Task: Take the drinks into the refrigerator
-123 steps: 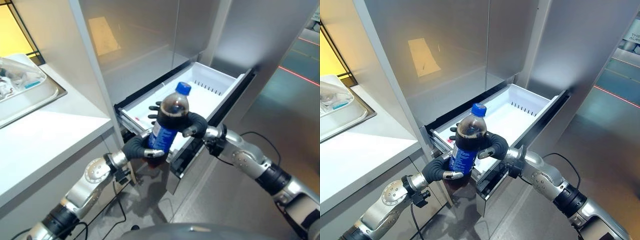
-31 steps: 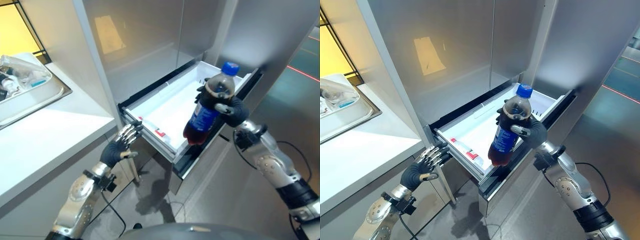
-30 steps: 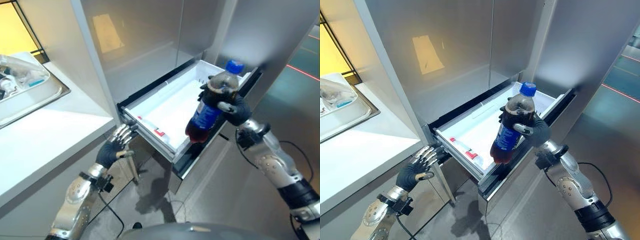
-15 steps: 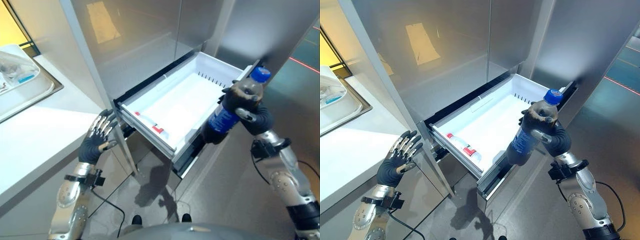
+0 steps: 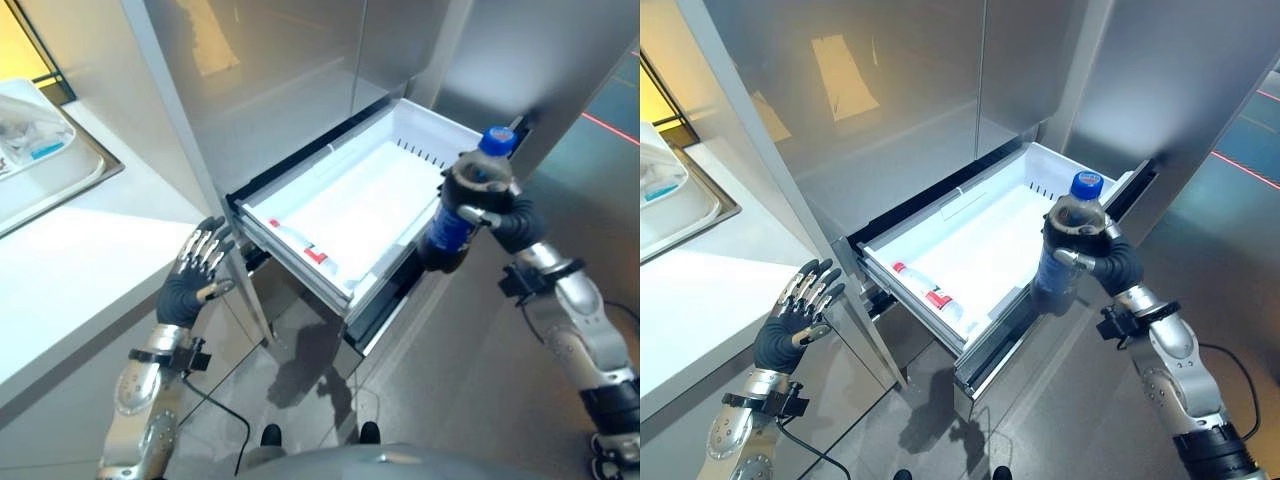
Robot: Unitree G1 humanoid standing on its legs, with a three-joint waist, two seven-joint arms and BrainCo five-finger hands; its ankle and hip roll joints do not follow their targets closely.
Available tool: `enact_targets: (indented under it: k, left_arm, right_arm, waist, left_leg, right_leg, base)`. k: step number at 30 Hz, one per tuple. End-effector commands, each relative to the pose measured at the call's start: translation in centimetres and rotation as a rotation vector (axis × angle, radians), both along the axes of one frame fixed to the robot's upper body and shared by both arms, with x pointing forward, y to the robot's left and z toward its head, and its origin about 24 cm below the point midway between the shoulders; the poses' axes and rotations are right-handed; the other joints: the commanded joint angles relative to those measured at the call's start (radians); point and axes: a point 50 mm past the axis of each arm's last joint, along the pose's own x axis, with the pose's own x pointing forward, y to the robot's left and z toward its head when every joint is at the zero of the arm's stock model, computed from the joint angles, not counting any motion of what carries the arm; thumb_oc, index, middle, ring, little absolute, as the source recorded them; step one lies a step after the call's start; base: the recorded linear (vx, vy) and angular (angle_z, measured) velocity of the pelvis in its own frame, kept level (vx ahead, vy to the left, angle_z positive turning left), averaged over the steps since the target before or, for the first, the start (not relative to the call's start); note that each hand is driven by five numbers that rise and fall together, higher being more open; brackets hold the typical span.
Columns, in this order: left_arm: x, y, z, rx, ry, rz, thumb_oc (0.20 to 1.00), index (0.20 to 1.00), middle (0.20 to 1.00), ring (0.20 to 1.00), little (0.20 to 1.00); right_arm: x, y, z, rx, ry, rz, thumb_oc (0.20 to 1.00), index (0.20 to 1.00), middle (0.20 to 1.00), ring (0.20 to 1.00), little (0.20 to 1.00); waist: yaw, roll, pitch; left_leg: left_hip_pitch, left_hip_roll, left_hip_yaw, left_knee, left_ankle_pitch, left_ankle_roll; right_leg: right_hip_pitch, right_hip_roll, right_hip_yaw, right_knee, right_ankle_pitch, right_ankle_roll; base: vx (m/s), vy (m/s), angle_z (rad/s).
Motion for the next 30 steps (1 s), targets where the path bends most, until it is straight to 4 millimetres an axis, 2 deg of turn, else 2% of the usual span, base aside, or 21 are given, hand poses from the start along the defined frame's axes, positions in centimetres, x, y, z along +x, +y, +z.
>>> enact_targets:
  k: [1, 2, 3, 5, 6, 7, 8, 9, 12, 13, 18, 20, 22, 23, 30]
  left_arm:
    - [0.4, 0.4, 3.0, 0.038, -0.137, -0.044, 1.000, 1.000, 1.000, 1.000, 1.000]
    - [0.4, 0.4, 3.0, 0.037, -0.138, -0.043, 1.000, 1.000, 1.000, 1.000, 1.000]
    - [0.5, 0.5, 3.2, 0.047, -0.143, -0.047, 1.000, 1.000, 1.000, 1.000, 1.000]
    - [0.6, 0.6, 3.5, 0.044, -0.153, -0.051, 1.000, 1.000, 1.000, 1.000, 1.000]
    - [0.6, 0.6, 3.5, 0.044, -0.154, -0.050, 1.000, 1.000, 1.000, 1.000, 1.000]
    - [0.7, 0.6, 3.7, 0.046, -0.155, -0.061, 1.000, 1.000, 1.000, 1.000, 1.000]
    - [0.7, 0.6, 3.7, 0.044, -0.156, -0.058, 1.000, 1.000, 1.000, 1.000, 1.000]
    - [0.8, 0.7, 4.0, 0.047, -0.165, -0.062, 1.000, 1.000, 1.000, 1.000, 1.000]
    - [0.9, 0.7, 4.1, 0.046, -0.166, -0.064, 1.000, 1.000, 1.000, 1.000, 1.000]
    - [0.9, 0.7, 4.2, 0.047, -0.173, -0.068, 1.000, 1.000, 1.000, 1.000, 1.000]
    - [1.2, 0.5, 4.6, 0.054, -0.187, -0.080, 1.000, 1.000, 1.000, 1.000, 1.000]
    - [1.5, 0.3, 5.1, 0.049, -0.209, -0.084, 1.000, 1.000, 1.000, 1.000, 1.000]
    - [1.5, 0.4, 5.1, 0.049, -0.210, -0.084, 1.000, 1.000, 1.000, 1.000, 1.000]
    - [1.5, 0.3, 5.5, 0.048, -0.232, -0.081, 1.000, 1.000, 1.000, 1.000, 1.000]
    - [1.9, 0.0, 6.6, 0.076, -0.292, -0.081, 1.000, 1.000, 1.000, 1.000, 1.000]
  right_arm:
    - [0.6, 1.3, 10.7, 0.044, -0.418, 0.072, 0.200, 0.200, 0.200, 0.200, 0.200]
    - [0.7, 1.4, 10.8, 0.043, -0.419, 0.073, 0.200, 0.200, 0.200, 0.200, 0.200]
    - [0.8, 1.6, 12.7, -0.019, -0.458, 0.069, 0.200, 0.200, 0.200, 0.200, 0.200]
    - [1.2, 1.8, 14.6, -0.069, -0.488, 0.058, 0.200, 0.200, 0.200, 0.200, 0.200]
    - [1.2, 1.8, 14.6, -0.069, -0.488, 0.059, 0.200, 0.200, 0.200, 0.200, 0.200]
    - [1.8, 1.8, 15.8, -0.090, -0.494, 0.034, 0.200, 0.200, 0.200, 0.200, 0.200]
    - [1.9, 1.9, 15.9, -0.091, -0.495, 0.036, 0.200, 0.200, 0.200, 0.200, 0.200]
    - [1.7, 2.5, 17.6, -0.150, -0.532, 0.036, 0.200, 0.200, 0.200, 0.200, 0.200]
    - [2.4, 2.6, 18.4, -0.136, -0.530, 0.022, 0.200, 0.200, 0.200, 0.200, 0.200]
    - [2.1, 3.0, 19.3, -0.167, -0.554, 0.030, 0.200, 0.200, 0.200, 0.200, 0.200]
    - [3.6, 3.3, 19.4, -0.126, -0.514, 0.001, 0.200, 0.200, 0.200, 0.200, 0.200]
    - [4.9, 3.6, 18.6, -0.113, -0.463, -0.009, 0.200, 0.200, 0.200, 0.200, 0.200]
    - [4.9, 3.6, 18.7, -0.113, -0.463, -0.008, 0.200, 0.200, 0.200, 0.200, 0.200]
    - [5.6, 3.9, 18.2, -0.118, -0.434, -0.016, 0.200, 0.200, 0.200, 0.200, 0.200]
    - [7.5, 4.3, 16.3, -0.119, -0.359, -0.067, 0.200, 0.200, 0.200, 0.200, 0.200]
  waist:
    - [0.030, -0.052, -0.006]
    - [0.029, -0.051, -0.005]
    - [0.033, -0.055, 0.003]
    - [0.038, -0.058, 0.011]
    - [0.037, -0.057, 0.011]
    - [0.046, -0.063, 0.021]
    - [0.044, -0.061, 0.021]
    - [0.048, -0.067, 0.028]
    - [0.054, -0.067, 0.041]
    - [0.054, -0.068, 0.044]
    - [0.067, -0.068, 0.071]
    - [0.077, -0.069, 0.097]
    - [0.076, -0.069, 0.097]
    - [0.086, -0.068, 0.121]
    - [0.103, -0.055, 0.179]
  left_leg:
    - [-0.006, -0.069, -0.032, 0.032, -0.082, 0.102]
    - [-0.006, -0.069, -0.031, 0.033, -0.083, 0.102]
    - [-0.014, -0.070, -0.029, 0.036, -0.081, 0.102]
    - [-0.026, -0.071, -0.028, 0.039, -0.078, 0.102]
    - [-0.026, -0.071, -0.028, 0.039, -0.078, 0.102]
    - [-0.039, -0.073, -0.027, 0.044, -0.075, 0.102]
    - [-0.040, -0.073, -0.026, 0.045, -0.075, 0.102]
    - [-0.053, -0.075, -0.027, 0.049, -0.072, 0.102]
    - [-0.069, -0.076, -0.027, 0.054, -0.068, 0.101]
    - [-0.075, -0.077, -0.029, 0.054, -0.066, 0.101]
    - [-0.099, -0.081, -0.037, 0.055, -0.055, 0.100]
    - [-0.120, -0.085, -0.039, 0.062, -0.050, 0.103]
    - [-0.121, -0.085, -0.039, 0.063, -0.050, 0.103]
    - [-0.142, -0.089, -0.043, 0.073, -0.045, 0.104]
    - [-0.182, -0.090, -0.050, 0.079, -0.023, 0.100]
  right_leg:
    - [0.041, 0.011, -0.028, 0.048, -0.093, 0.003]
    - [0.040, 0.011, -0.028, 0.049, -0.093, 0.003]
    - [0.033, 0.011, -0.025, 0.051, -0.091, 0.003]
    - [0.019, 0.012, -0.024, 0.056, -0.090, 0.003]
    - [0.018, 0.012, -0.024, 0.056, -0.090, 0.003]
    - [0.008, 0.011, -0.022, 0.059, -0.086, 0.003]
    - [0.007, 0.010, -0.022, 0.060, -0.085, 0.003]
    - [-0.007, 0.011, -0.019, 0.062, -0.083, 0.003]
    - [-0.021, 0.010, -0.019, 0.065, -0.079, 0.004]
    - [-0.027, 0.011, -0.020, 0.066, -0.079, 0.003]
    - [-0.045, 0.011, -0.026, 0.066, -0.074, 0.001]
    - [-0.063, 0.010, -0.027, 0.073, -0.070, 0.000]
    - [-0.064, 0.010, -0.027, 0.074, -0.071, 0.000]
    - [-0.086, 0.008, -0.029, 0.087, -0.068, -0.001]
    - [-0.130, 0.002, -0.046, 0.109, -0.063, -0.004]
  base:
    - [-0.02, 0.004, -0.15]
    - [-0.02, 0.001, -0.12]
    - [-0.02, 0.004, -0.06]
    - [-0.03, 0.003, -0.05]
    - [-0.03, 0.006, -0.08]
    - [-0.02, 0.006, -0.07]
    - [-0.04, 0.006, -0.05]
    - [0.00, 0.000, 0.00]
    - [-0.04, 0.003, -0.05]
    - [-0.01, 0.003, -0.09]
    - [-0.04, 0.004, -0.02]
    - [-0.06, -0.006, 0.00]
    - [-0.05, 0.000, 0.00]
    - [-0.06, 0.003, 0.01]
    - [-0.07, -0.003, 0.09]
